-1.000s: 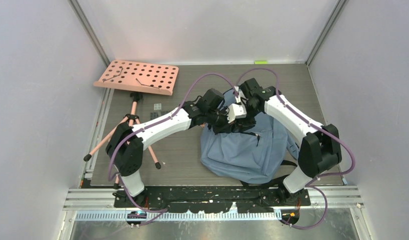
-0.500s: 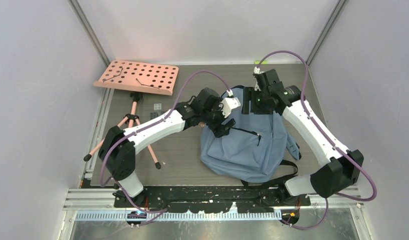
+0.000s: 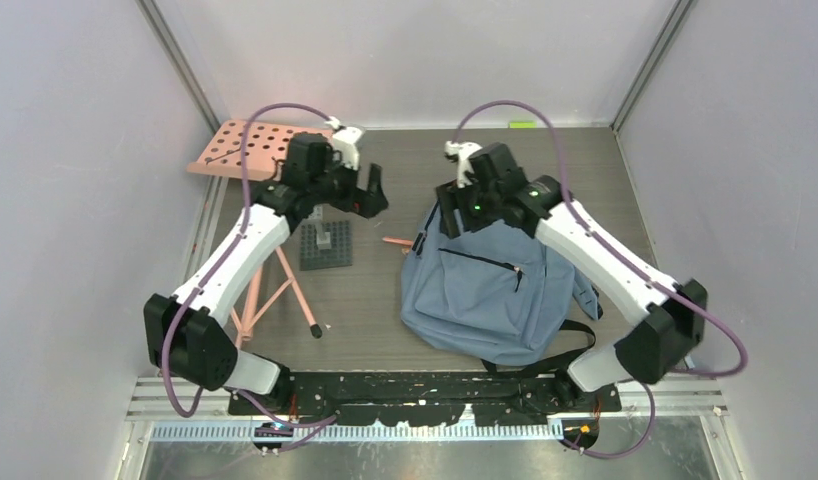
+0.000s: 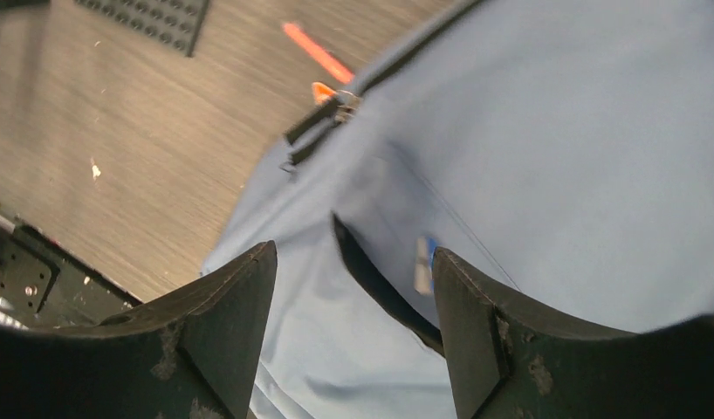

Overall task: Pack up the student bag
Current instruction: Pick up the stationery from the center of the board.

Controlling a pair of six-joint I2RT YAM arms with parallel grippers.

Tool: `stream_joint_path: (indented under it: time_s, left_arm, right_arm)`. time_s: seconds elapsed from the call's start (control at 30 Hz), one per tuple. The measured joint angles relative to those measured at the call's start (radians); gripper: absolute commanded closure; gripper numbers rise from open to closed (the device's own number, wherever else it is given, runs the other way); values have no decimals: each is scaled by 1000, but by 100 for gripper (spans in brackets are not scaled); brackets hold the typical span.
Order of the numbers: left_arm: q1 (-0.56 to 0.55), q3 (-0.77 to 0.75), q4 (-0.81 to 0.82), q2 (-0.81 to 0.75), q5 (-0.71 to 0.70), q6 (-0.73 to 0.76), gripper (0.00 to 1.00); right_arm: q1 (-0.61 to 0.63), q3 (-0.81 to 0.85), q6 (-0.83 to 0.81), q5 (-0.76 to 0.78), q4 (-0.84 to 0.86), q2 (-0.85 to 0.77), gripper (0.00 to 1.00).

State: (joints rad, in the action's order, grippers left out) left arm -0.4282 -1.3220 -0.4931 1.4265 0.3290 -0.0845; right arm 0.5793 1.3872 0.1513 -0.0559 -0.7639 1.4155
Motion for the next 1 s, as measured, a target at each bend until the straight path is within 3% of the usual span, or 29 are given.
stream_joint_path:
  time_s: [0.17, 0.5, 1.0]
  left_arm:
    - [138, 71, 2, -80, -51, -71, 2]
    - [191, 118, -26, -174, -110, -100, 1]
    - [195, 118, -51, -182, -137, -100, 1]
  right_arm:
    - [124, 133, -53, -21, 38, 213, 29]
    - [193, 462, -188, -10, -31, 639, 37]
    - [189, 653, -307, 109, -108, 919, 48]
